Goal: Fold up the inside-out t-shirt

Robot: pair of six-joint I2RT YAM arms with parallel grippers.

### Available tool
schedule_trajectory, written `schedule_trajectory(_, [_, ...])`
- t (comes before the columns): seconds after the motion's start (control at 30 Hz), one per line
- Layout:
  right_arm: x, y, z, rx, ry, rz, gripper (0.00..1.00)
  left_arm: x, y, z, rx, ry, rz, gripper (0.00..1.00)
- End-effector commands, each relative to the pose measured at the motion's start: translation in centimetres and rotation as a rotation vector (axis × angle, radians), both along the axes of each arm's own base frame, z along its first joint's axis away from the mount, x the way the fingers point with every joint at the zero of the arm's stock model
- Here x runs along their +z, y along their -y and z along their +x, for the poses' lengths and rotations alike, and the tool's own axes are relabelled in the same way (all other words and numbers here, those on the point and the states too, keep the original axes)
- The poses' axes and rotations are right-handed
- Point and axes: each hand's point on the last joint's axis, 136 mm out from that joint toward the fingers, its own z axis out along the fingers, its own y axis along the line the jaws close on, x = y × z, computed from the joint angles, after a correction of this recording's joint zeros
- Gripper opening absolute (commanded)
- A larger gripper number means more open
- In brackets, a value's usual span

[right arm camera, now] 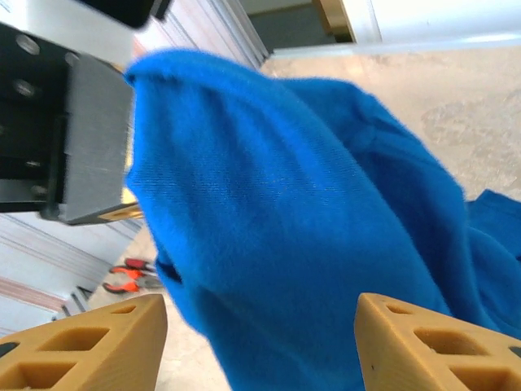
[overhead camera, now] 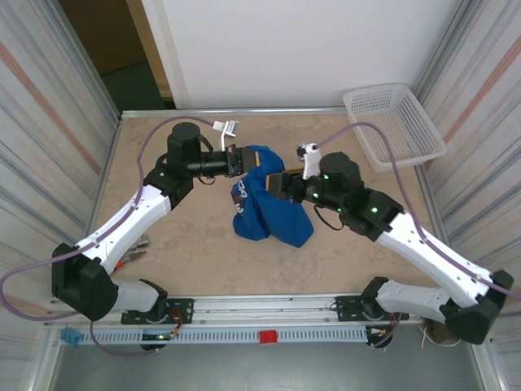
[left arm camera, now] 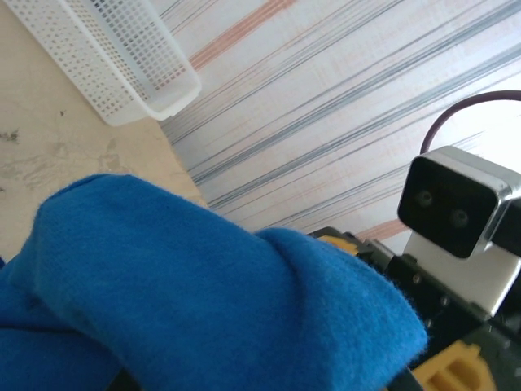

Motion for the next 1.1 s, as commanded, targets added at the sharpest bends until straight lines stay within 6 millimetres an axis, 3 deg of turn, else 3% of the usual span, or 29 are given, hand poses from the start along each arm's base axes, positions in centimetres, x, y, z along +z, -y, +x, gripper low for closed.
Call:
schedule_trajectory(0.0, [1.2, -0.9, 1.4, -0.035, 0.071, -0.026, 0.61, 0.5, 0.1, 0.2, 0.022, -0.009, 0.003, 0.00])
schedule_trajectory(0.1, [0.1, -0.8, 2.9, -0.093, 0.081, -0.075, 0.52, 0.4, 0.3, 0.1, 0.014, -0.016, 0.005, 0.00])
schedule_trajectory(0.13, [-0.2, -0.3, 3.4, -0.123, 0.084, -0.092, 0.43, 0.4, 0.3, 0.0, 0.010, -0.016, 0.002, 0.00])
schedule_trajectory(0.2, [-0.5, 0.7, 4.4, -0.152, 0.070, -0.092, 0.17, 0.4, 0.2, -0.2, 0.009, -0.019, 0.008, 0.00])
schedule_trajectory(0.27, [-0.5, 1.6, 4.8, -0.142, 0.046, -0.050, 0.00, 0.1, -0.1, -0.1, 0.015, -0.022, 0.018, 0.00])
schedule_trajectory(0.43, [0.9, 2.7, 3.6, 0.042, -0.002, 0.096, 0.00, -0.9, -1.4, 1.0, 0.051, -0.053, 0.021, 0.00])
schedule_trajectory(0.7, [4.2, 0.3, -1.6, 0.433, 0.006, 0.282, 0.00, -4.3, -2.3, 3.7, 0.074, -0.110, 0.063, 0.00])
schedule_trajectory(0.87, [3.2, 0.0, -0.6, 0.413, -0.024, 0.285, 0.00, -4.9, -2.0, 3.8, 0.058, -0.109, 0.039, 0.00])
schedule_trajectory(0.93, [2.2, 0.4, 0.3, 0.367, -0.045, 0.277, 0.18, -3.9, -1.9, 3.3, 0.040, -0.086, -0.012, 0.00])
schedule_trajectory(0.97, [1.6, 0.8, 0.9, 0.337, -0.054, 0.279, 0.19, -3.2, -1.9, 3.0, 0.030, -0.070, -0.032, 0.00])
schedule_trajectory(1.07, [0.6, 1.6, 2.6, 0.283, -0.086, 0.313, 0.03, -1.3, -1.7, 2.1, -0.014, -0.032, -0.079, 0.00])
